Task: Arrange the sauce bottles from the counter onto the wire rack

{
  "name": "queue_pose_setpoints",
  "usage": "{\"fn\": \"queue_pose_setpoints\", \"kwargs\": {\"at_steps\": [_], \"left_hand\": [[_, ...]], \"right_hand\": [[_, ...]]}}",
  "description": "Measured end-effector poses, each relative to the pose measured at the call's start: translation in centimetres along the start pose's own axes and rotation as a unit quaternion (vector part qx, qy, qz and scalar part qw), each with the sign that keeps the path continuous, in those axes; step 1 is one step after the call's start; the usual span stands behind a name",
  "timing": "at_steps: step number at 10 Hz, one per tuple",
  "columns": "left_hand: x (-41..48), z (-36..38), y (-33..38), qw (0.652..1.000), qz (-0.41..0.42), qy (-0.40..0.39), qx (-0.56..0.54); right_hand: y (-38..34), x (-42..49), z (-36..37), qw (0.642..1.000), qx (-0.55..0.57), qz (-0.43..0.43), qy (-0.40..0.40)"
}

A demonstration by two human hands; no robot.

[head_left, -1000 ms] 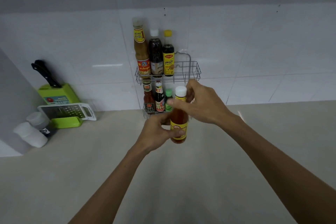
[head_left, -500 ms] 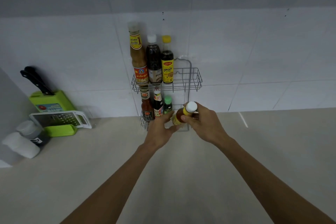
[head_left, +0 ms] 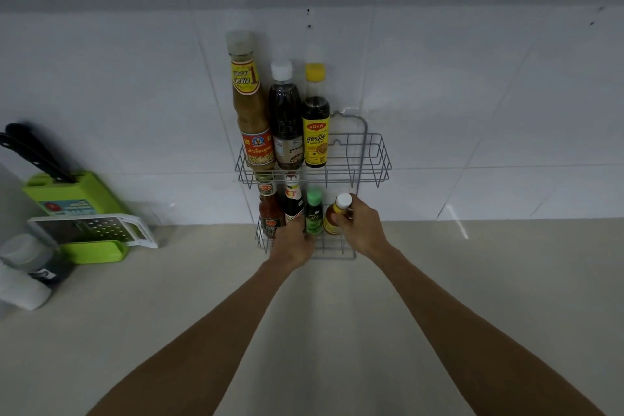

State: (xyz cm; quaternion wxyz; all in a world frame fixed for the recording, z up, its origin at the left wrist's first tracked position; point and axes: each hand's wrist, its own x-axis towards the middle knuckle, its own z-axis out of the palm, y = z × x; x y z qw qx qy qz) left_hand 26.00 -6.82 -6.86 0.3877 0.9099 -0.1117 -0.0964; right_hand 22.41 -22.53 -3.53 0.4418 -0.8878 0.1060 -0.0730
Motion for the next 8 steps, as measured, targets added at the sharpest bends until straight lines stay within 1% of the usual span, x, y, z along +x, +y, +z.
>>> {"fn": "queue_pose_setpoints", "kwargs": {"at_steps": [1,2,4,6,7,8], "left_hand": [[1.3,0.3,-0.7,0.999,-0.030,0.018,-0.008],[1.8,0.7,-1.3,0.999,-0.048,0.025,-0.004],[1.9,1.4,-1.6,0.998,-0.059,0.014,0.015],[1.2,1.5,-1.8,0.999,-0.041,0.017,0.030],[0.2,1.1,-1.5,1.000,-0.014,0.024,0.007],[-1.5,-0.3,-0.5,1.000,-0.001,0.021,0.013]], "right_hand": [[0.9,2.2,0.8,1.000,-0.014,0.018,-0.017],[1.6,4.3,1.4,0.999,-0.030,0.035,-0.015],[2.0,6.1,2.2,0.998,-0.050,0.045,-0.002],[2.3,5.7,2.2,0.998,-0.052,0.038,0.009],[2.2,5.1,2.0,0.998,-0.049,0.048,0.001],[2.0,3.6,1.3,0.996,-0.056,0.073,-0.017]]}}
